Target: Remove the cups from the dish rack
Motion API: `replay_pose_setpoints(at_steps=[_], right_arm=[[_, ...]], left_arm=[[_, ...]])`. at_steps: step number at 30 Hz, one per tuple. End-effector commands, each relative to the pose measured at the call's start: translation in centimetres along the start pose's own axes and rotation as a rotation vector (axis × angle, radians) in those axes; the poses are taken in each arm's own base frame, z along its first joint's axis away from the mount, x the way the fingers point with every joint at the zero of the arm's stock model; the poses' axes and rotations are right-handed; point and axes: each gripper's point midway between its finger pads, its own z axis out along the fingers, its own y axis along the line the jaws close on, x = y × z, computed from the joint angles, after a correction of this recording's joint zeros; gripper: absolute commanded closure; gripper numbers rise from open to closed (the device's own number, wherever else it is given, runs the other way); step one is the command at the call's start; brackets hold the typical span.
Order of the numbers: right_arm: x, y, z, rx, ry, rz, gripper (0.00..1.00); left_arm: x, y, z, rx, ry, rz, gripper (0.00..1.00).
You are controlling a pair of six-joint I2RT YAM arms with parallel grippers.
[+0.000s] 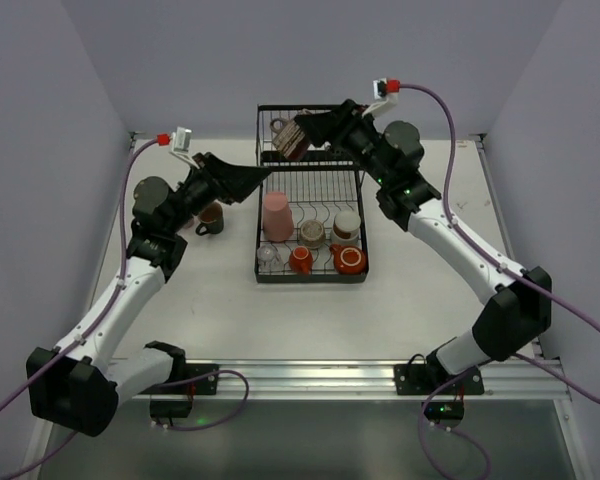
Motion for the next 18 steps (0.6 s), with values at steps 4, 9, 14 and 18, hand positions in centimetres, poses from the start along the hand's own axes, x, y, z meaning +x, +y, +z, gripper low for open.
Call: replay_pose_setpoints(at_steps=[4, 9, 14, 18], right_arm=[[-2.9, 5.9, -4.4, -0.216, -0.104, 0.124, 0.68], [-2.1, 6.0, -5.8, -0.237, -0.089, 0.179, 0.68], [-0.7, 5.7, -6.1, -0.256, -0.067, 0.245, 0.68], [0.6, 6.1, -6.0, -0.268, -0.046, 0.261, 0.68]], left_arm=[[-0.7, -6.0, 1.5, 0.218, -0.024, -0.042, 0.31], [0.0, -7.1, 2.5, 0.237, -0.018, -0.058, 0.32], [1.0, -7.3, 3.4, 0.249, -0.001, -0.093, 0.33], [0.3, -7.2, 3.8, 0.238, -0.048, -0.102, 0.41]])
